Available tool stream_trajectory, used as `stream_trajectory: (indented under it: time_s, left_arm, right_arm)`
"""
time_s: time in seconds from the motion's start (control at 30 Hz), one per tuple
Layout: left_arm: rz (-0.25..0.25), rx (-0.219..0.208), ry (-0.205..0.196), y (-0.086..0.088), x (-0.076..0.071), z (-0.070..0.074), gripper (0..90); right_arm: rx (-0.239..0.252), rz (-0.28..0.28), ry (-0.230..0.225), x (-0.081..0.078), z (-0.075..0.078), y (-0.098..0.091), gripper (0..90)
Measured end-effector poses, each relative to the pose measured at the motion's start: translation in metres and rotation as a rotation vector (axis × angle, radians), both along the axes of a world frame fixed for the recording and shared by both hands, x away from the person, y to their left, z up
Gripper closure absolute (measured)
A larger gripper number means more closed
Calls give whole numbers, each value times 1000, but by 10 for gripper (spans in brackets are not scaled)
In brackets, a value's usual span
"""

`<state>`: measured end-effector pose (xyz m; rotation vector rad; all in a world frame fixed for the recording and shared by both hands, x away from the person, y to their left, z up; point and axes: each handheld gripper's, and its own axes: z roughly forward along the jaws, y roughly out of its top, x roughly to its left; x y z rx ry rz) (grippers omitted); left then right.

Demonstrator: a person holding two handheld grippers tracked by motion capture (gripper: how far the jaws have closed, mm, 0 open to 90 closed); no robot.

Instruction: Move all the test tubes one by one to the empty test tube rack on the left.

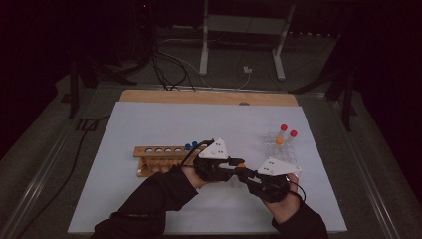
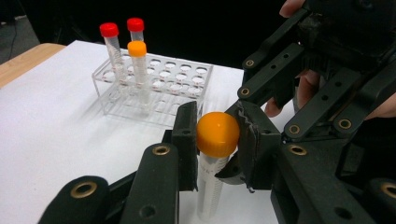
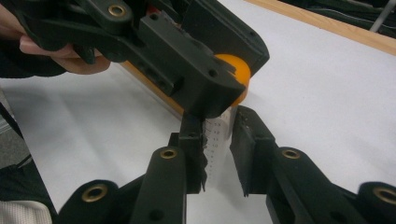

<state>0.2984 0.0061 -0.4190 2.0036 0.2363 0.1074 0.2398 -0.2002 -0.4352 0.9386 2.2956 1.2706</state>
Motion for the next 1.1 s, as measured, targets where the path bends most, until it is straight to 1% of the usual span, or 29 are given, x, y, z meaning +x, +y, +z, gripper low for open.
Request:
stream_trajectory:
  time_s: [0.03,0.07,0.23,0.37,0.47,0.5,0.53,0.57,0.63,0.67,0.8,0.83,0.9,0.97,1.0,1.03,1.07,1.1]
  left_arm:
    - [7,0,-9,1,0,1,717]
    - [10,-2,-6,1,0,2,717]
    - [24,-26,-9,10,2,11,718]
    - [37,-23,-21,19,2,17,719]
    - [54,-25,-25,28,3,20,718]
    - [63,-26,-30,31,3,22,718]
    - [70,-24,-32,35,3,23,719]
    - [73,-22,-36,37,3,24,719]
    - [89,-20,-42,44,3,27,719]
    - [95,-18,-44,48,4,28,719]
    - [138,-18,-47,65,6,32,719]
    - [145,-17,-46,69,7,33,719]
    - [163,-16,-55,76,7,36,719]
    - [179,-14,-64,83,7,38,719]
    - [187,-11,-65,87,7,39,719]
    - [194,-8,-67,92,8,41,719]
    - [205,-6,-72,94,8,41,719]
    - [214,-4,-72,98,8,42,719]
  right_arm:
    - [7,0,0,0,0,-1,730]
    - [10,1,-1,0,0,-1,695]
    - [30,-15,-13,0,0,-4,584]
    - [51,-24,-24,1,2,-9,461]
    - [76,-25,-32,1,3,-12,385]
    - [77,-28,-33,2,4,-13,349]
    - [84,-32,-31,2,5,-14,319]
    - [88,-48,-30,2,5,-15,285]
    - [88,-54,-31,3,6,-17,282]
    - [94,-60,-37,2,6,-17,266]
    - [95,-85,-64,1,7,-19,166]
    - [94,-91,-63,1,7,-19,139]
    - [100,-98,-67,2,8,-20,126]
    - [100,-109,-67,2,8,-21,76]
    - [104,-113,-64,2,7,-21,72]
    - [109,-118,-64,2,7,-21,48]
    - [111,-110,-59,3,7,-22,22]
    - [110,-103,-58,3,7,-22,20]
